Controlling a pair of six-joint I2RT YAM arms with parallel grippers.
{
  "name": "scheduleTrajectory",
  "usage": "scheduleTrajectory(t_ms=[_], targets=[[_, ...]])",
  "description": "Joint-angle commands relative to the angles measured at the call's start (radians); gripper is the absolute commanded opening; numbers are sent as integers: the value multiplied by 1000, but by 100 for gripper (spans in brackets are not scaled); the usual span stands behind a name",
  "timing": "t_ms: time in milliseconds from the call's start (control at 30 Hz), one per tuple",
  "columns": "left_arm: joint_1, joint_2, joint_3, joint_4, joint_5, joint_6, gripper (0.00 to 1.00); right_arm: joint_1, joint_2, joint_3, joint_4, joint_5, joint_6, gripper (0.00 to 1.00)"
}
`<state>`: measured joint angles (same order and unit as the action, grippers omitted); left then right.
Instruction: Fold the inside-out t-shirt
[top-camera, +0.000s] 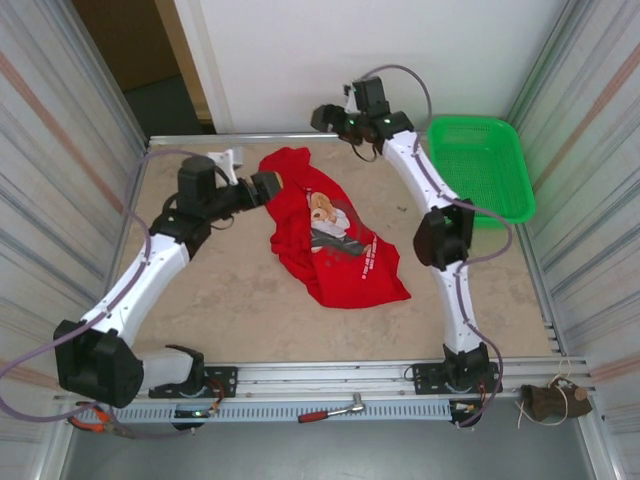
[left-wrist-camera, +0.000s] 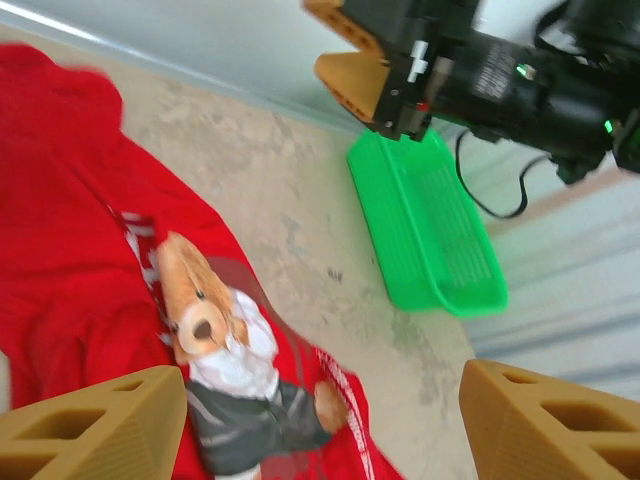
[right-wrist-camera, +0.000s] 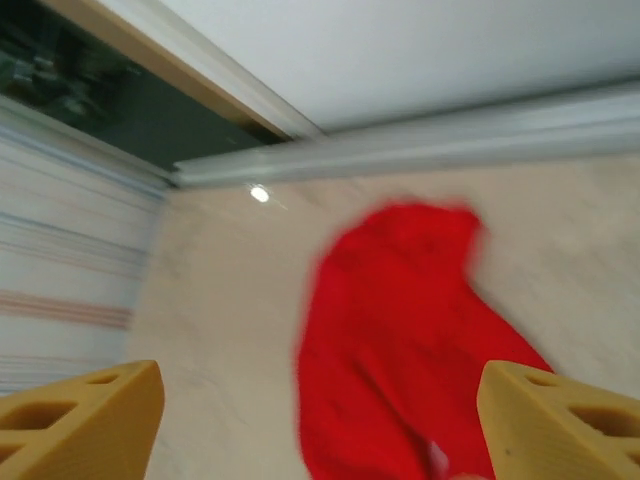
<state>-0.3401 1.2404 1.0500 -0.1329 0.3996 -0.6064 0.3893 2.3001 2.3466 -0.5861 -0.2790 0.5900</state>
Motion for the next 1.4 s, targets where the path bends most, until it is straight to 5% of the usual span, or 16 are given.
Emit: scheduleTrajectory(t_ms=[0, 267, 533, 633, 700, 733, 767, 800, 833, 1100, 1367], targets=[[-92, 5, -76, -108, -171, 44, 73, -15, -300, -327, 80, 81, -40, 85], [-154, 174, -143, -98, -277, -49, 74, 2, -640, -1064, 138, 226, 46, 87], [-207, 353, -101, -69, -257, -82, 78, 123, -683, -1354, 154, 342, 169, 86], [-211, 394, -107, -60, -260, -110, 78, 137, -676, -1399, 172, 330, 201, 76], [-208, 420, -106, -46, -255, -113, 68, 136, -677, -1422, 183, 316, 210, 39], [-202, 433, -100, -37, -241, -103, 51, 133, -687, -1429, 180, 319, 208, 11], [-192, 440, -91, -39, -228, -92, 33, 127, -699, -1434, 171, 327, 203, 0], [-174, 439, -79, -48, -221, -78, 10, 118, -730, -1443, 153, 345, 198, 0], [-151, 428, -73, -50, -211, -65, 0, 99, -771, -1456, 134, 363, 191, 0], [92, 204, 34, -94, -73, 35, 0, -124, -1177, -1493, -32, 388, 120, 0], [263, 63, 46, -62, 95, -17, 0, -161, -1240, -1485, -119, 458, 126, 0]])
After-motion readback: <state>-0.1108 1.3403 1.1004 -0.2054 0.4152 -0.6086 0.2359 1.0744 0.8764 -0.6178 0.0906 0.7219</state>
